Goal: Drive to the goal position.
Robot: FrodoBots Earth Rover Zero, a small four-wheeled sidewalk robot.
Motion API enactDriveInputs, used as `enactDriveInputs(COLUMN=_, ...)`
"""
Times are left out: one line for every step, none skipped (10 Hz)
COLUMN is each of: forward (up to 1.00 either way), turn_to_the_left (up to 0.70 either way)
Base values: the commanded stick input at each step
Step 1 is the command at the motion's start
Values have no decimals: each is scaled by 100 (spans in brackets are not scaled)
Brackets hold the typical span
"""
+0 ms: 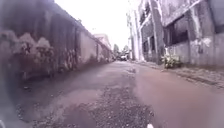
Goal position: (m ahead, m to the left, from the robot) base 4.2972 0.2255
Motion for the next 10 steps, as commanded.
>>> enactDriveInputs(forward=60, turn_to_the_left=0)
enactDriveInputs(forward=60, turn_to_the_left=0)
enactDriveInputs(forward=60, turn_to_the_left=0)
enactDriveInputs(forward=60, turn_to_the_left=0)
enactDriveInputs(forward=60, turn_to_the_left=0)
enactDriveInputs(forward=60, turn_to_the_left=0)
enactDriveInputs(forward=60, turn_to_the_left=0)
enactDriveInputs(forward=60, turn_to_the_left=0)
enactDriveInputs(forward=60, turn_to_the_left=0)
enactDriveInputs(forward=60, turn_to_the_left=0)
